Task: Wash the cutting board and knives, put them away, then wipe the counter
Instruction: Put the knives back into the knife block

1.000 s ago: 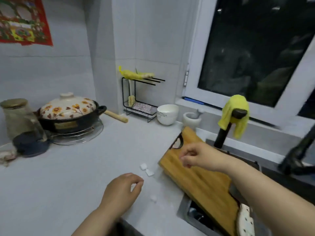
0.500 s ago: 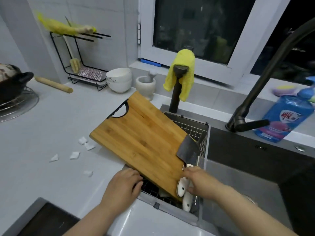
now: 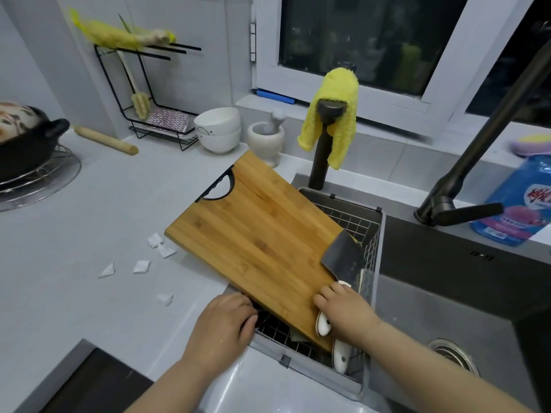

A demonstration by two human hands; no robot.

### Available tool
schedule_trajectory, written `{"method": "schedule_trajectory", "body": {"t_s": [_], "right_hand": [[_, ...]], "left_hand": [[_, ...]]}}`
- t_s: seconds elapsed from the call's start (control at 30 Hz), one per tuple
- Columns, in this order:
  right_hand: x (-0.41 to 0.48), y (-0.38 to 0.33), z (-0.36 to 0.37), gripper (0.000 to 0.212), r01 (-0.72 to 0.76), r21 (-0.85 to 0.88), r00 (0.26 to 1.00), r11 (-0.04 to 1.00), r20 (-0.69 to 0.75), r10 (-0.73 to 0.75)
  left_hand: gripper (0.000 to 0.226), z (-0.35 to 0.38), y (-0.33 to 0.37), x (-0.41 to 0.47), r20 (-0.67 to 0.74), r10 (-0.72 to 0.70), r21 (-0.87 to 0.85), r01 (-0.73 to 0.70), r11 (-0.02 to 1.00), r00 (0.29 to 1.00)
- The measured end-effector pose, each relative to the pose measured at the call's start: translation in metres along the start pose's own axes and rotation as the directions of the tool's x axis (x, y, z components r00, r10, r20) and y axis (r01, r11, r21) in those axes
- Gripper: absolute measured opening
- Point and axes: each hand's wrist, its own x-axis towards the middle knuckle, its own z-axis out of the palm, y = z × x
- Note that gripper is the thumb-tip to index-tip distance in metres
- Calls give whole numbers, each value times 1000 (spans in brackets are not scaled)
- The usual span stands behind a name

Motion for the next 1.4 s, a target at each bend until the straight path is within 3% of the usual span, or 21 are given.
{"method": "schedule_trajectory", "body": {"t_s": [0.13, 0.23, 0.4, 0.57, 0.67, 0.8, 0.87, 0.97, 1.03, 1.07, 1.2, 1.4], "right_hand": [[-5, 0, -22, 52, 2, 82, 994, 997, -105, 7], [-7, 10, -43, 32, -75, 312, 980, 947, -150, 127], [-1, 23, -74, 27, -138, 722, 902, 678, -191, 388], [8, 30, -118, 27, -122, 915, 796, 385, -142, 589], [15, 29, -145, 17, -36, 947, 748, 319, -186, 637], [34, 9, -188, 8, 59, 980, 666, 191, -181, 724], [45, -9, -214, 21, 81, 991, 662, 111, -137, 737], [63, -46, -252, 24, 183, 983, 700, 31, -152, 697], [75, -79, -279, 23, 256, 965, 727, 52, -228, 648], [81, -98, -294, 24, 294, 953, 743, 70, -274, 611], [110, -178, -350, 28, 444, 893, 787, 76, -429, 444], [167, -305, -413, 27, 603, 772, 789, -200, -540, 294]], "left_hand": [[29, 0, 1, 0, 15, -1, 12, 1, 1000, 1000], [29, 0, 1, -1, 19, 1, 7, -1, 1000, 1000], [30, -4, 3, -3, 13, -5, 3, 5, 1000, 1000], [29, -18, 3, -9, -68, -62, -60, 58, 997, 996], [39, -44, -6, -14, -106, -177, -67, 170, 983, 978], [71, -89, -32, -21, -197, -414, -149, 390, 909, 889], [76, -112, -49, -31, -235, -469, -155, 444, 883, 851], [54, -150, -82, -61, -310, -541, -126, 530, 838, 782], [25, -178, -110, -89, -334, -607, -113, 609, 785, 721], [21, -192, -125, -104, -351, -634, -114, 640, 760, 689], [17, -248, -178, -159, -433, -728, -114, 768, 630, 533], [23, -328, -243, -215, -581, -727, -127, 841, 525, 366]]}}
